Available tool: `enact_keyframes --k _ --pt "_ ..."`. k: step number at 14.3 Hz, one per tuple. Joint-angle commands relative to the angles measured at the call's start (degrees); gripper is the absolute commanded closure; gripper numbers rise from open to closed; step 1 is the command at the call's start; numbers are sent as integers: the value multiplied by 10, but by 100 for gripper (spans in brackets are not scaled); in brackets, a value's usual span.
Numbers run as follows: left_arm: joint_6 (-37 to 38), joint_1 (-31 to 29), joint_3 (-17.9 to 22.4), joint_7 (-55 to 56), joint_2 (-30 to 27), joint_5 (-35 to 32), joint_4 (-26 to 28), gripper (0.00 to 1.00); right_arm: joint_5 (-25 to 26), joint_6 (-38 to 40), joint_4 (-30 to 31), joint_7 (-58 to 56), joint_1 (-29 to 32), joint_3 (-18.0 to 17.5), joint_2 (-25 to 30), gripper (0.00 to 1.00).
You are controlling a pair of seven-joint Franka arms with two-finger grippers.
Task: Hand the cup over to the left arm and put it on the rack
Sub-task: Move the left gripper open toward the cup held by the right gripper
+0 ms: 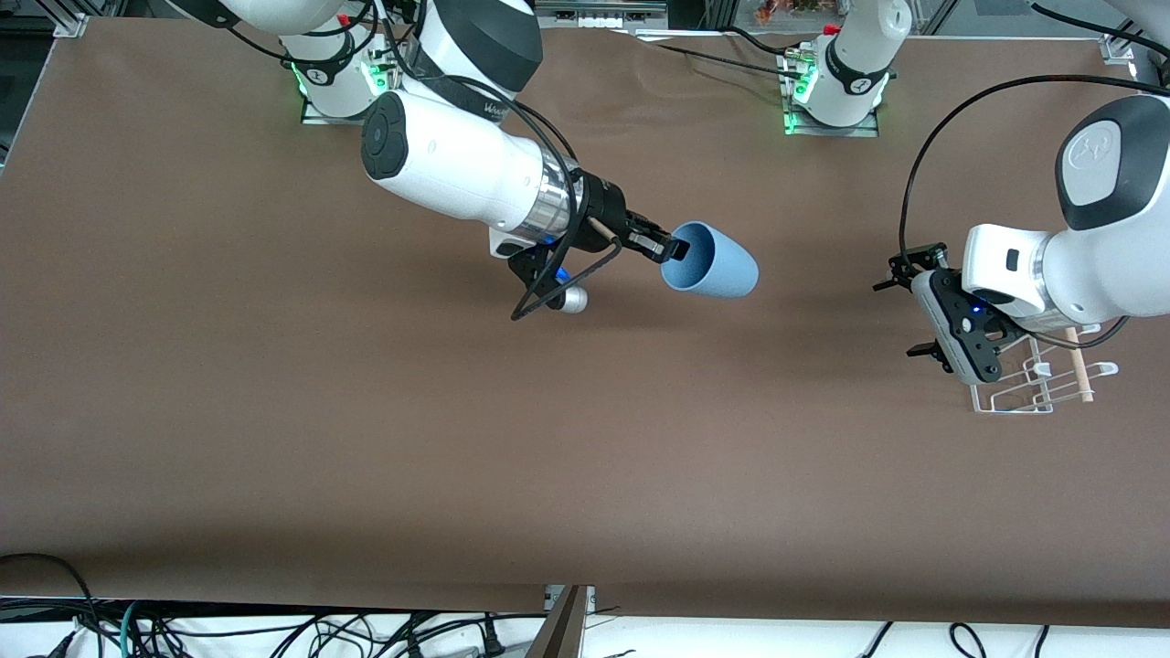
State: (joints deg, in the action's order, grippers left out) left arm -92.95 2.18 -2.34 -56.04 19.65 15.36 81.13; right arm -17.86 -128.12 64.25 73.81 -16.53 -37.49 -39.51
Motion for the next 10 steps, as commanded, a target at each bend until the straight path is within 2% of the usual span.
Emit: enact_keyframes --k 1,5,10 --pt "4 -17 2 -49 10 13 -19 0 -7 -7 -9 6 -3 -3 -4 100" --pt "1 -21 1 -79 11 14 -20 0 -7 -8 -9 6 -3 -3 -4 100" --pt "-32 -12 0 -81 14 70 -20 0 -7 -11 -9 6 -4 -3 -4 100"
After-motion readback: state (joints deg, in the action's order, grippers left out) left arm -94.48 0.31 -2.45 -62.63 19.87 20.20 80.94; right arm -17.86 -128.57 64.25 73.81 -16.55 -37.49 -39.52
